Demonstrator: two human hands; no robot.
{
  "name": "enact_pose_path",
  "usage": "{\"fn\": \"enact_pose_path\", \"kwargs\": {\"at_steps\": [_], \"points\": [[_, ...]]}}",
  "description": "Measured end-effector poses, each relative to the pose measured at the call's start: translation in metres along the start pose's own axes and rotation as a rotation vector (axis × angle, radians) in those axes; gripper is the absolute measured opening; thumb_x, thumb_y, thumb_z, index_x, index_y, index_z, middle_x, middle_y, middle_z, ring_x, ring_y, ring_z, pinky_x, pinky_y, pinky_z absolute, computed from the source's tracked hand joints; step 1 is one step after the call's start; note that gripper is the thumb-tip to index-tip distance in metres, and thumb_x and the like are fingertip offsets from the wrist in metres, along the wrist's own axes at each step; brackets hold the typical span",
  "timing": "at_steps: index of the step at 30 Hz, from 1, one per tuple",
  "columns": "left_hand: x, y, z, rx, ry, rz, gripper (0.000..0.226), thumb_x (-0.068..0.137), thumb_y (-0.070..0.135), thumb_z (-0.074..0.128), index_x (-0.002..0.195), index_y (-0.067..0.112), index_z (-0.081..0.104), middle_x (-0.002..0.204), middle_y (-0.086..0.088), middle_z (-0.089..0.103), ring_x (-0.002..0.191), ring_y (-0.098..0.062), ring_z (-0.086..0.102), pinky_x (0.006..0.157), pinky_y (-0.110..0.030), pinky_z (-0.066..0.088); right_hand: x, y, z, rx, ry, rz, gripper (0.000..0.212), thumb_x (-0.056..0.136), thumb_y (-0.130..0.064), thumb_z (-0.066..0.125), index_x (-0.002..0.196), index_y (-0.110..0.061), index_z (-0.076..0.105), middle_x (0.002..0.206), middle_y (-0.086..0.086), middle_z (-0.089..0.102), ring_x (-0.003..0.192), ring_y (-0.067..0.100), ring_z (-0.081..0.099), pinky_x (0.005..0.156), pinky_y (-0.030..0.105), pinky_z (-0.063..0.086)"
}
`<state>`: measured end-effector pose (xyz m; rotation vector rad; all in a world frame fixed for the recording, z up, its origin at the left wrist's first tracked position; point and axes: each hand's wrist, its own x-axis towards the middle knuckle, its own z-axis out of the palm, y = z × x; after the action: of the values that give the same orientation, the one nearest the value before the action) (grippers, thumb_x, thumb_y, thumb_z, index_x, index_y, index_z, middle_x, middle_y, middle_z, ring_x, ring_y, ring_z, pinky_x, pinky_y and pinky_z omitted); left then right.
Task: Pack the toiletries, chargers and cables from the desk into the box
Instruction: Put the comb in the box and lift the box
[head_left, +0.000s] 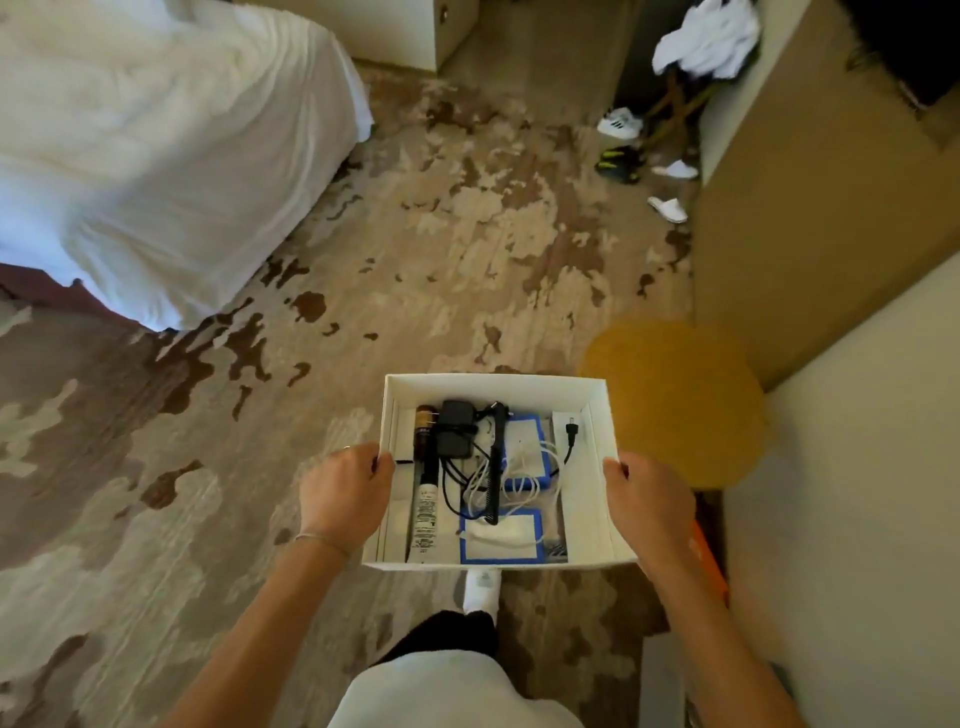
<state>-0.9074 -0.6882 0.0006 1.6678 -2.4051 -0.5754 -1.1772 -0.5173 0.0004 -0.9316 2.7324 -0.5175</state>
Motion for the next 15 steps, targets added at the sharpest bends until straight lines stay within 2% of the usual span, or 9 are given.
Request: {"fn": "enact_pose_path", "kwargs": {"at_steps": [3,6,8,11,15], "points": [[0.039,0.040,0.017,0.011,-0.027,0.047,0.043,0.099,0.029,0.047,0.058,0.017,0.051,0.053,0.002,0.055,0.045,-0.015,0.049,0.047,-0.029,0.046,0.032,0.021,-0.011,-0.001,0.004,0.081,0.046,0.101,-0.032,0.055,0.058,-0.024,0.043,0.054,-0.004,0.046,0.048,0.007,0.040,0.048,0.024,0.020],[0.072,0.082,0.034,0.028,-0.042,0.111,0.043,0.099,0.028,0.049,0.057,0.018,0.050,0.053,0.002,0.054,0.047,-0.017,0.053,0.046,-0.027,0.044,0.064,0.046,-0.022,0.032,0.007,0.150,0.046,0.102,-0.032,0.053,0.058,-0.024,0.042,0.055,-0.003,0.046,0.050,0.008,0.041,0.049,0.025,0.022],[0.091,0.110,0.046,0.033,-0.057,0.157,0.044,0.099,0.029,0.049,0.056,0.021,0.048,0.051,0.004,0.053,0.045,-0.013,0.052,0.043,-0.024,0.040,0.086,0.065,-0.029,0.030,0.017,0.204,0.045,0.102,-0.032,0.053,0.059,-0.024,0.044,0.056,-0.003,0.048,0.050,0.008,0.042,0.049,0.025,0.023],[0.115,0.148,0.066,0.032,-0.100,0.198,0.041,0.100,0.033,0.046,0.061,0.023,0.052,0.052,0.005,0.055,0.045,-0.010,0.055,0.045,-0.025,0.046,0.118,0.094,-0.037,0.017,0.066,0.271,0.039,0.101,-0.032,0.055,0.064,-0.020,0.053,0.056,-0.004,0.048,0.050,0.007,0.043,0.048,0.023,0.023],[0.140,0.200,0.093,0.080,-0.132,0.219,0.036,0.100,0.035,0.043,0.067,0.025,0.055,0.054,0.005,0.055,0.046,-0.007,0.052,0.042,-0.020,0.032,0.164,0.133,-0.047,-0.004,0.079,0.302,0.041,0.100,-0.033,0.056,0.062,-0.020,0.053,0.056,-0.004,0.050,0.050,0.008,0.045,0.048,0.023,0.027]]}}
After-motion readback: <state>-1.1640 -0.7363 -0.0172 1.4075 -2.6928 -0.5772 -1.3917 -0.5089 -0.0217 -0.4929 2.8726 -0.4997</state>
